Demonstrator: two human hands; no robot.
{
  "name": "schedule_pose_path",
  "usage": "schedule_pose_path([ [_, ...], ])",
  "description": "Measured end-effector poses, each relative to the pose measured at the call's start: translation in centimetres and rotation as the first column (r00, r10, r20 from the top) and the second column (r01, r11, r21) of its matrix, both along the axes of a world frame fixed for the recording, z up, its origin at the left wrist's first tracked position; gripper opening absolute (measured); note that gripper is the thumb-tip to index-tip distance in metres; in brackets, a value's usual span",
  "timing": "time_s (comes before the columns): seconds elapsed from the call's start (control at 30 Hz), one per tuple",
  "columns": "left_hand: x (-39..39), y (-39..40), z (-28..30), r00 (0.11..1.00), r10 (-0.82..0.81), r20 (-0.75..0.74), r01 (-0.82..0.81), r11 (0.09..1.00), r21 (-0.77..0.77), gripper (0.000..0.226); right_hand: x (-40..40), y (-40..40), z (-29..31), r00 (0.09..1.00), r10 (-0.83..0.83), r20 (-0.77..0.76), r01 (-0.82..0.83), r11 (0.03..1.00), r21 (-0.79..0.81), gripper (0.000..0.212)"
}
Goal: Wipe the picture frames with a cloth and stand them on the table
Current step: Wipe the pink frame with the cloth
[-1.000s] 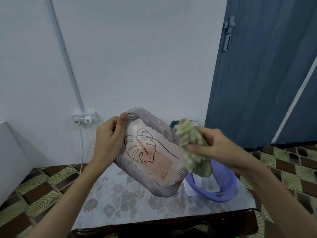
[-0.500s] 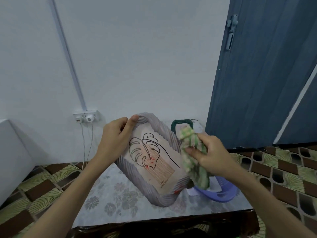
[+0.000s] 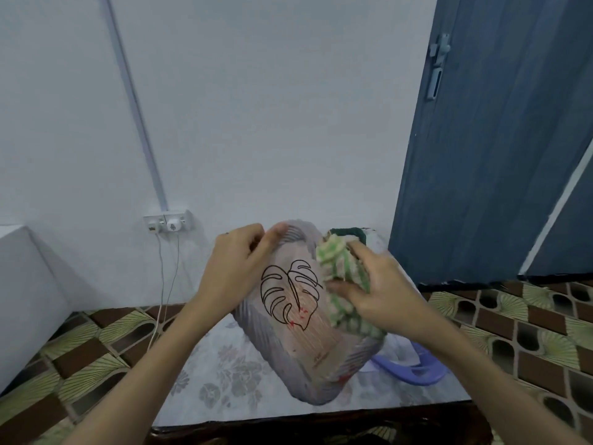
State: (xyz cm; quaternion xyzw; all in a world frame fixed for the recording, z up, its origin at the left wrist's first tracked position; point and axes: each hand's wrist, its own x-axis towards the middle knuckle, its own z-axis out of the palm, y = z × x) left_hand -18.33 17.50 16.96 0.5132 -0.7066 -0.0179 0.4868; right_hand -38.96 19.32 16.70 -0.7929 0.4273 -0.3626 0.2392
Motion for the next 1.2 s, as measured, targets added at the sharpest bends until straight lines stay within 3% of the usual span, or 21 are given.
schedule_pose_path([
  [0.1, -0.2, 0.3, -0.4, 1.000, -0.028, -0.007, 0.028, 0.999, 0.014, 0.064, 0.5, -0.2, -0.8, 0.969, -0.136, 0.207, 0.175, 0.968, -0.183, 0.001],
  [0.13, -0.3, 0.4, -0.5, 0.999, -0.036, -0.015, 0.036, 0.999, 0.023, 0.064, 0.5, -0.5, -0.9, 0.954, -0.170, 0.248, 0.219, 0.958, -0.184, 0.009],
  [0.23, -0.6, 0.5, -0.5, 0.997, -0.039, -0.060, 0.042, 0.998, 0.042, 0.057, -0.1, -1.4, -0.2, 0.888, -0.205, 0.412, 0.190, 0.979, 0.078, 0.018],
  [0.3, -0.2, 0.3, -0.4, 0.993, -0.017, -0.118, 0.024, 0.998, 0.059, 0.055, -1.2, -2.1, 0.7, 0.758, -0.246, 0.604, 0.076, 0.953, 0.292, 0.014],
  [0.37, 1.0, -0.1, -0.4, 0.984, 0.045, -0.171, -0.032, 0.996, 0.078, 0.057, -3.3, -2.5, 1.6, 0.648, -0.291, 0.704, 0.030, 0.933, 0.358, 0.009],
  [0.43, 2.2, -0.5, -0.5, 0.969, 0.105, -0.223, -0.086, 0.992, 0.092, 0.055, -5.1, -2.3, 2.0, 0.647, -0.297, 0.702, 0.035, 0.932, 0.361, 0.013],
  [0.63, 2.1, -0.8, -0.7, 0.933, 0.174, -0.314, -0.149, 0.983, 0.103, 0.054, -3.4, -0.7, -0.4, 0.823, -0.167, 0.543, -0.022, 0.946, 0.323, 0.008],
  [0.77, 1.4, 0.0, -0.5, 0.947, 0.184, -0.263, -0.183, 0.983, 0.029, 0.057, -2.0, -0.5, -0.9, 0.935, -0.205, 0.290, 0.172, 0.976, 0.136, 0.011],
  [0.83, 1.1, 0.5, -0.3, 0.950, 0.177, -0.255, -0.185, 0.983, -0.008, 0.057, -1.7, -0.5, -1.2, 0.933, -0.258, 0.250, 0.264, 0.964, 0.011, 0.006],
  [0.9, 0.8, 0.6, -0.3, 0.944, 0.181, -0.275, -0.188, 0.982, 0.000, 0.055, -1.5, -0.6, -1.4, 0.898, -0.305, 0.318, 0.339, 0.939, -0.056, 0.010],
  [1.03, 0.6, 0.4, -0.4, 0.924, 0.180, -0.338, -0.181, 0.983, 0.030, 0.056, -1.6, -0.3, -1.0, 0.856, -0.280, 0.434, 0.294, 0.955, 0.037, 0.009],
  [1.1, 0.6, 0.3, -0.4, 0.922, 0.180, -0.344, -0.180, 0.983, 0.031, 0.055, -1.6, 0.0, -0.9, 0.871, -0.254, 0.421, 0.233, 0.967, 0.102, 0.009],
  [1.2, 0.5, 0.3, -0.5, 0.929, 0.165, -0.331, -0.164, 0.986, 0.029, 0.054, -1.5, 0.2, -1.1, 0.887, -0.293, 0.358, 0.296, 0.954, 0.047, 0.008],
])
